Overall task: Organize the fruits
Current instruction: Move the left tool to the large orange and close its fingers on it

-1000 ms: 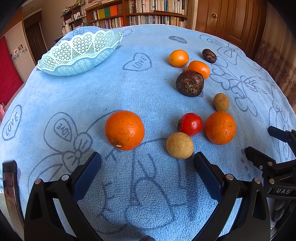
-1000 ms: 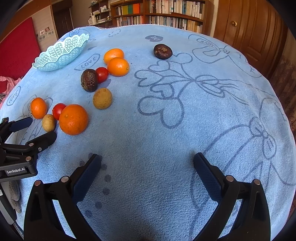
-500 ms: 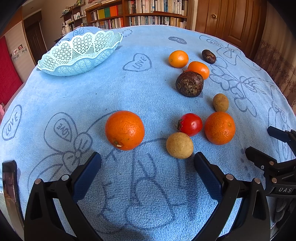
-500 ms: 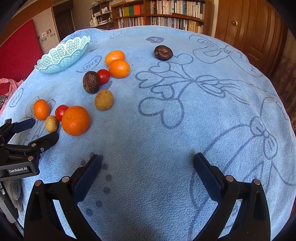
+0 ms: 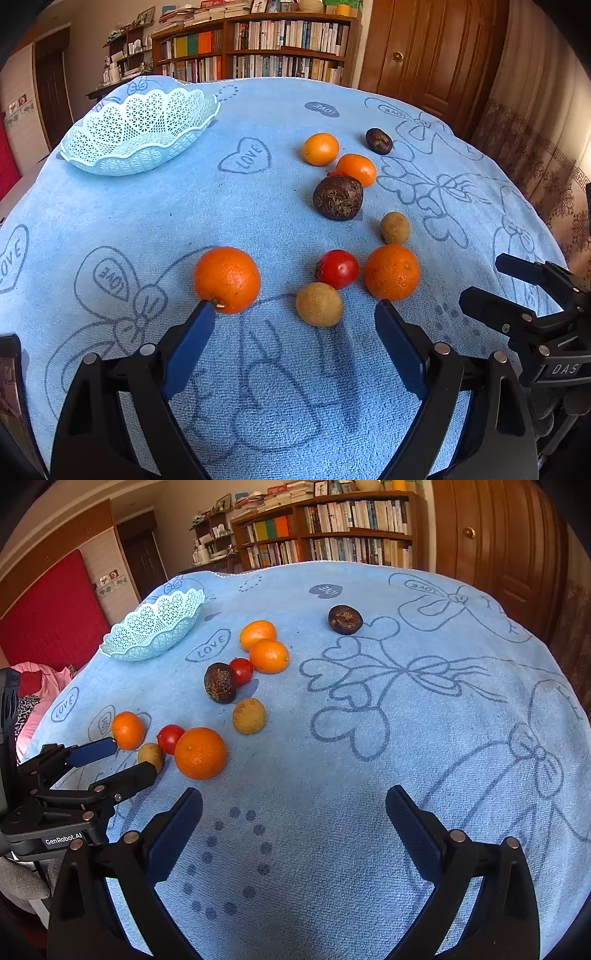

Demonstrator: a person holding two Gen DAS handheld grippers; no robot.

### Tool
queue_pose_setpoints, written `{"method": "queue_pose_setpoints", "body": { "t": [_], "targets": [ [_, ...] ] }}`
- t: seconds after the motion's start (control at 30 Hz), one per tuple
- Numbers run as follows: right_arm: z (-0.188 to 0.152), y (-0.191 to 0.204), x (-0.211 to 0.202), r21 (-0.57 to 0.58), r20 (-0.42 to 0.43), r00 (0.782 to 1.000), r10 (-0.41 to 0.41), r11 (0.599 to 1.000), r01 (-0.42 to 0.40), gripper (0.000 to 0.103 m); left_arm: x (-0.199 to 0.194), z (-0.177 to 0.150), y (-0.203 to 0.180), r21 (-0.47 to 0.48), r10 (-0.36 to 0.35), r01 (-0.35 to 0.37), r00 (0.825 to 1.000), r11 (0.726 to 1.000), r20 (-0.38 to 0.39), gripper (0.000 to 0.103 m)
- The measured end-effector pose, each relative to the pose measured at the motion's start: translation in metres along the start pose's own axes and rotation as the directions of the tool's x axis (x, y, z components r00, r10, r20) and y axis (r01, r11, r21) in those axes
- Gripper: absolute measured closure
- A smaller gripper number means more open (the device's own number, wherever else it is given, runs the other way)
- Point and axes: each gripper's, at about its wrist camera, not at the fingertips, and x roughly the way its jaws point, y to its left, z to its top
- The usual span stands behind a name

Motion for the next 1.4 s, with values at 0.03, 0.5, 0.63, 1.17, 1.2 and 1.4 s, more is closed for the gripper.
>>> {"method": "queue_pose_setpoints", "body": {
  "t": [0.03,0.5,0.63,1.17,1.2,1.4],
  "targets": [
    [-0.001,-0.001,0.0,0.003,0.0,1.0,0.004,1.0,-0.004,0.005,0.001,0.001,0.0,0.012,-0.002,0.002,1.0,1.0,0.003,0.021],
    [-0.001,0.008,-0.005,-0.022,0.015,0.999,0.041,0.999,-0.04,0.005,-0.005,0.0,0.019,-0.029,-0.11,0.109,0.994,0.994,-0.003,0.048],
    [-0.004,0.011,-0.002,-0.037,0.002,0.999,0.049,0.998,-0.049,0.005,-0.003,-0.002,0.037,-0.07,-0.122,0.12,0.992,0.99,-0.024,0.048],
    [-0.006,0.014,0.002,-0.049,-0.009,0.999,0.051,0.997,-0.052,0.005,0.025,0.022,0.045,-0.125,-0.134,0.128,0.99,0.984,-0.043,0.065],
    [-0.006,0.014,0.002,-0.05,-0.009,0.999,0.05,0.997,-0.051,0.005,0.025,0.022,0.044,-0.122,-0.131,0.125,0.991,0.985,-0.04,0.066],
    [-0.002,0.018,0.002,-0.044,-0.022,0.998,0.067,0.997,-0.068,0.012,0.018,0.024,0.051,-0.141,-0.123,0.119,0.992,0.983,-0.022,0.066]
  ]
}}
